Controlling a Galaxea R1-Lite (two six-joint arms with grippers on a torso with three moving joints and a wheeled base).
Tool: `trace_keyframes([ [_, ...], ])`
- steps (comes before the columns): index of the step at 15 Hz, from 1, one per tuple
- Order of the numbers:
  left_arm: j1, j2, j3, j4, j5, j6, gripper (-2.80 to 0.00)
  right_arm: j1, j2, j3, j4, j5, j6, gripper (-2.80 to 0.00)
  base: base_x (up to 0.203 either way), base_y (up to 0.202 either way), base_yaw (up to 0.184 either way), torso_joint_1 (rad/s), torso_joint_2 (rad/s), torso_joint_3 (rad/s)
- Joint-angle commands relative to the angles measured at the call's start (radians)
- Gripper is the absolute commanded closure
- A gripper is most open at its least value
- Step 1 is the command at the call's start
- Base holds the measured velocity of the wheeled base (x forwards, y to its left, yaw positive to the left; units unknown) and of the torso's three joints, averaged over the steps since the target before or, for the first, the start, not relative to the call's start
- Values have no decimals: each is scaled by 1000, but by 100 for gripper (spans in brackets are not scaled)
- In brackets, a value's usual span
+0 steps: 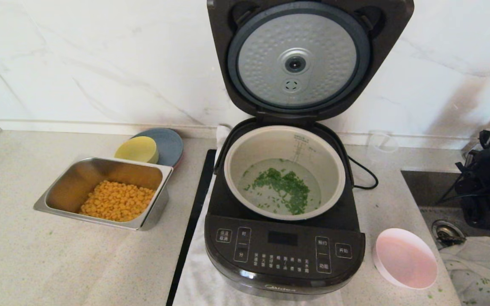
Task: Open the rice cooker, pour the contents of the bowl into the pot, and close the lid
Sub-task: Turn off the tap, then close the rice cooker
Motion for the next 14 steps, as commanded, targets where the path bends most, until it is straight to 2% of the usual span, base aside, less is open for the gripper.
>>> trace_keyframes([
  [1, 0, 0, 0, 0, 0, 0, 0, 17, -156, 123, -17, 0, 18, 0, 0, 0, 0, 0, 0, 0],
  [4, 0, 0, 0, 0, 0, 0, 0, 52, -341, 276, -10, 20, 40, 0, 0, 0, 0, 0, 0, 0],
  [6, 0, 1, 0, 0, 0, 0, 0, 92, -461, 335, 74, 39, 62, 0, 0, 0, 0, 0, 0, 0],
  [7, 0, 0, 0, 0, 0, 0, 0, 118, -530, 343, 205, 58, 93, 0, 0, 0, 0, 0, 0, 0],
  [9, 0, 2, 0, 0, 0, 0, 0, 163, -641, 299, 560, 109, 190, 0, 0, 0, 0, 0, 0, 0],
  [12, 0, 0, 0, 0, 0, 0, 0, 217, -746, 5, 1137, 222, 427, 0, 0, 0, 0, 0, 0, 0],
  [14, 0, 1, 0, 0, 0, 0, 0, 241, -777, -239, 1492, 376, 603, 0, 0, 0, 0, 0, 0, 0],
])
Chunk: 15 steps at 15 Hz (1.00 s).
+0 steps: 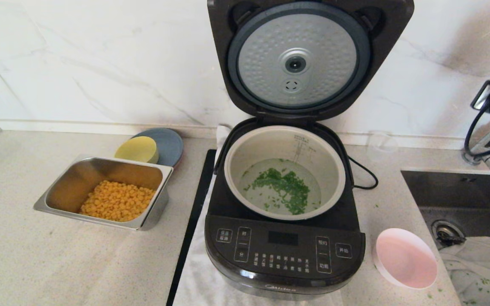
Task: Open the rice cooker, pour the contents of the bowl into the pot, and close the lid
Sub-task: Close the rice cooker
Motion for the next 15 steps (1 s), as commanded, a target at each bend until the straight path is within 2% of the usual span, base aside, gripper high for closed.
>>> trace_keyframes([
  [1, 0, 2, 0, 0, 0, 0, 0, 27, -71, -278, 556, 207, 197, 0, 0, 0, 0, 0, 0, 0],
  [3, 0, 0, 0, 0, 0, 0, 0, 38, -62, -446, 734, 516, 357, 0, 0, 0, 0, 0, 0, 0],
  [5, 0, 1, 0, 0, 0, 0, 0, 44, -20, -543, 795, 704, 473, 0, 0, 0, 0, 0, 0, 0],
  [8, 0, 0, 0, 0, 0, 0, 0, 48, 26, -627, 797, 867, 560, 0, 0, 0, 0, 0, 0, 0],
  [10, 0, 1, 0, 0, 0, 0, 0, 47, 43, -644, 738, 991, 613, 0, 0, 0, 0, 0, 0, 0],
  [11, 0, 0, 0, 0, 0, 0, 0, 48, 57, -643, 680, 1029, 627, 0, 0, 0, 0, 0, 0, 0],
  [13, 0, 0, 0, 0, 0, 0, 0, 50, 74, -644, 613, 1054, 668, 0, 0, 0, 0, 0, 0, 0],
  [15, 0, 0, 0, 0, 0, 0, 0, 56, 93, -644, 557, 1111, 675, 0, 0, 0, 0, 0, 0, 0],
])
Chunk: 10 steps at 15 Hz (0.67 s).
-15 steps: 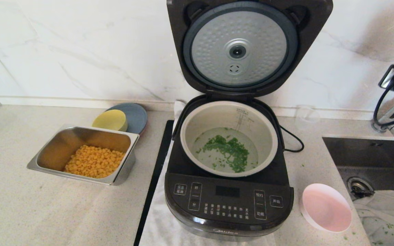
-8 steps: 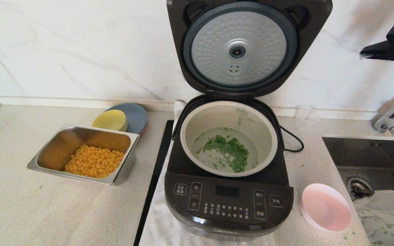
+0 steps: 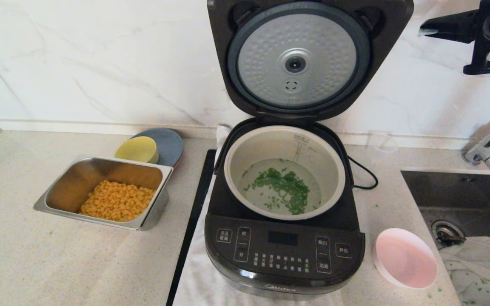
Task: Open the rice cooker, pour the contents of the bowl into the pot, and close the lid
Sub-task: Close the rice cooker
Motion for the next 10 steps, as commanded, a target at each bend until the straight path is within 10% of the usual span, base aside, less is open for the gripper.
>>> trace_keyframes([
  [1, 0, 1, 0, 0, -1, 0, 0, 4, 34, 0, -48, 49, 7, 0, 0, 0, 0, 0, 0, 0],
  [10, 0, 0, 0, 0, -1, -1, 0, 98, 98, 0, -242, 69, 6, 0, 0, 0, 0, 0, 0, 0],
])
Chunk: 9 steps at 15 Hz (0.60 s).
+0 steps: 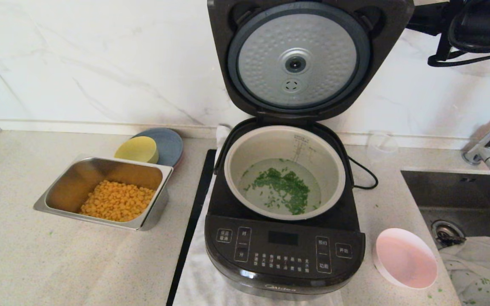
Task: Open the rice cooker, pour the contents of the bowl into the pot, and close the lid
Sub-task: Close the rice cooker
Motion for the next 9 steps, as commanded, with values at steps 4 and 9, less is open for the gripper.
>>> trace_keyframes([
  [4, 0, 0, 0, 0, -1, 0, 0, 39, 49, -1, -46, 6, 5, 0, 0, 0, 0, 0, 0, 0],
  [9, 0, 1, 0, 0, -1, 0, 0, 78, 61, -1, -92, 3, 7, 0, 0, 0, 0, 0, 0, 0],
])
